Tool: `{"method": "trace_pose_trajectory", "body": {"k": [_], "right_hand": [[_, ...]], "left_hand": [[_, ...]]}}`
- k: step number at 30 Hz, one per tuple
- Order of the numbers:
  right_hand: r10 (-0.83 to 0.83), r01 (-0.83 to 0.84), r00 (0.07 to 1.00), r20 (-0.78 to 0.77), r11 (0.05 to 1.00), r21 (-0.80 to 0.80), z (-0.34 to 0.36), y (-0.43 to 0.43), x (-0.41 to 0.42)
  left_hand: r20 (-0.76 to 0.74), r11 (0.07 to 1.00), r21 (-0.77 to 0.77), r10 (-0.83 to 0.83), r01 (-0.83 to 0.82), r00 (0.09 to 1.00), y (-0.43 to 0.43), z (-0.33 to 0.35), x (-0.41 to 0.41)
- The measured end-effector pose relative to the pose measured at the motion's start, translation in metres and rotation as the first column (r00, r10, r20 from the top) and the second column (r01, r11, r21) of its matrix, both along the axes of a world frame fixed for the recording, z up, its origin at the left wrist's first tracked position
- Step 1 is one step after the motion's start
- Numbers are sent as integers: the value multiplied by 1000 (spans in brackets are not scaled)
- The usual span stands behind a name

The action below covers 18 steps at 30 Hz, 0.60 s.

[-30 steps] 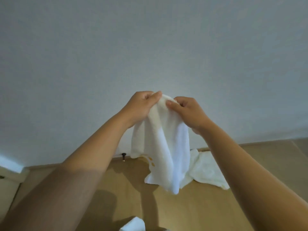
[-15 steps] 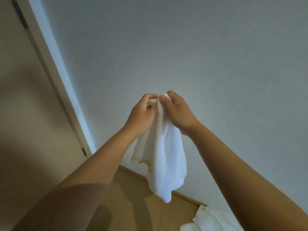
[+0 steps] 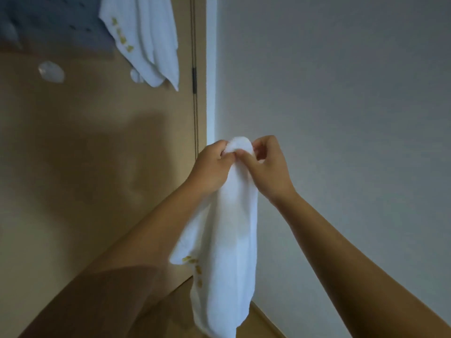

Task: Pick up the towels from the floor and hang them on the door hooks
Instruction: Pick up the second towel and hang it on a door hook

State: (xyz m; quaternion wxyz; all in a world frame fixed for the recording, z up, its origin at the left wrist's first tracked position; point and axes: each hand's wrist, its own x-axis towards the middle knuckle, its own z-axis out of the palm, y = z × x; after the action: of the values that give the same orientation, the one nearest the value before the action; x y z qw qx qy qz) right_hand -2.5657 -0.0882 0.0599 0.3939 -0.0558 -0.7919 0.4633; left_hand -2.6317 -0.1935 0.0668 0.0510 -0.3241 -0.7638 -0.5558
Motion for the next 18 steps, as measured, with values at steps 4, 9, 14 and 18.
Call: {"method": "trace_pose_trajectory", "body": {"k": [4, 9, 14, 18], "right_hand": [[109, -106, 994, -22, 986, 130, -10, -28, -41], [220, -216, 975, 17, 938, 270, -2, -61, -100], [359, -331, 931, -67, 906, 265, 34, -91, -169], [452, -412, 874, -179, 884, 220, 84, -112, -224]], "left_hand": [[-37, 995, 34, 95, -94, 995, -34, 23, -31], [-15, 971, 85, 223, -221, 975, -66, 41, -71], [-46, 903, 202, 396, -379, 917, -91, 74, -118], [-50, 832, 342, 480, -436, 876, -102, 117, -158]]}}
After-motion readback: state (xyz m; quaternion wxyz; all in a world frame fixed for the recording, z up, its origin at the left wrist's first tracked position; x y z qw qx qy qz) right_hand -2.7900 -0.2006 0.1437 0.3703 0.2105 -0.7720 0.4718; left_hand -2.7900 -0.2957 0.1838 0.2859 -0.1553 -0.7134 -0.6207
